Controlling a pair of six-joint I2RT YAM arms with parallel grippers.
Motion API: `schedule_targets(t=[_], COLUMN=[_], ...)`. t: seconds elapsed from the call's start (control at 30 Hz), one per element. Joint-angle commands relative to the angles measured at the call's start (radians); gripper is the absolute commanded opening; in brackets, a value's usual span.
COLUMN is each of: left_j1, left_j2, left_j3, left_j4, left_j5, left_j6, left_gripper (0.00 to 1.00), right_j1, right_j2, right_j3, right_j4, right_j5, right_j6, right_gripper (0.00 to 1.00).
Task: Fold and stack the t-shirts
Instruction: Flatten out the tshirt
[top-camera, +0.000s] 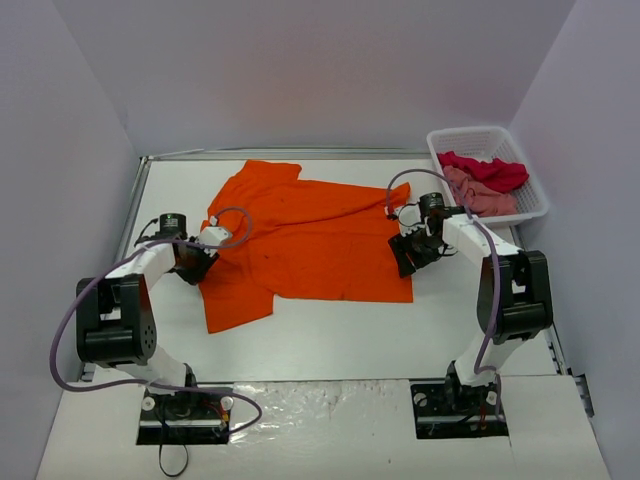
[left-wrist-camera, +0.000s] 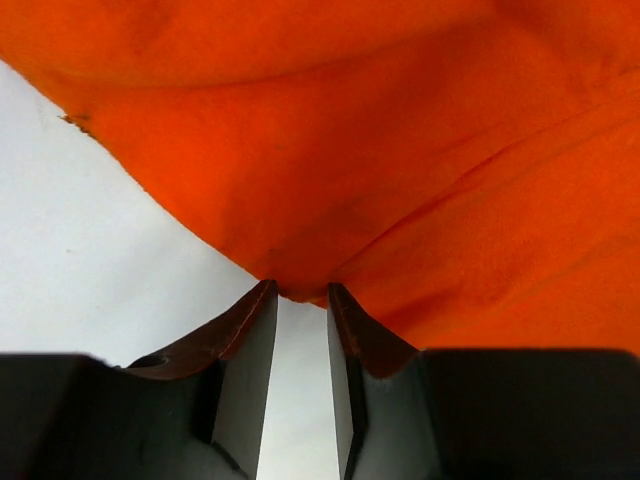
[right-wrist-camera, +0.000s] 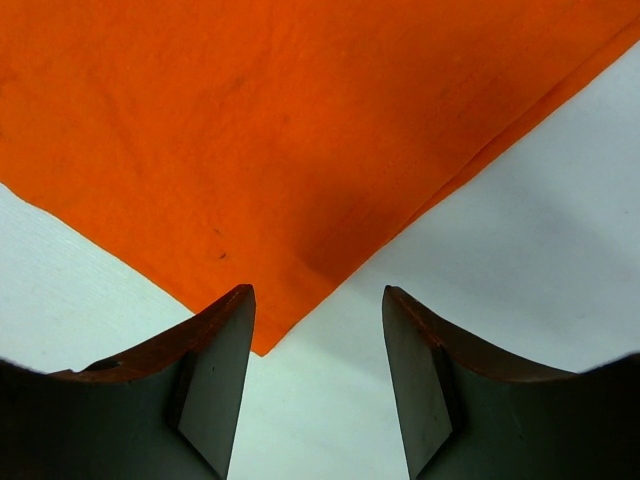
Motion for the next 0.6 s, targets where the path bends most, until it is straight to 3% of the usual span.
schedule_targets(t=[0.0,0.13,0.23,0.57], left_j1=[0.006,0.007,0.007,0.006], left_j2=[0.007,0.006,0.004,-0.020], left_j3=[0.042,0.036,0.023,0.030], left_j4=[-0.050,-0.054,-0.053,-0.063], left_j5=[0.034,0.034,0.034,0.041], left_j6=[0.026,0.029,0.032,0.015], left_gripper=[0.26,0.17,0.03,0.02], right_j1=[0.001,0.001,-0.003,-0.002], right_j2=[-0.004,-0.015,-0.021,0.019], right_j3=[-0.018,-0.026,-0.026,0.092], right_j4=[-0.061,-0.093,-0.115,-0.291], right_j5=[0.014,0.012,0.015,0.035], right_j6=[-0.026,-0.040,-0.054,-0.134], right_gripper=[0.50,0.50,0.50,0.52])
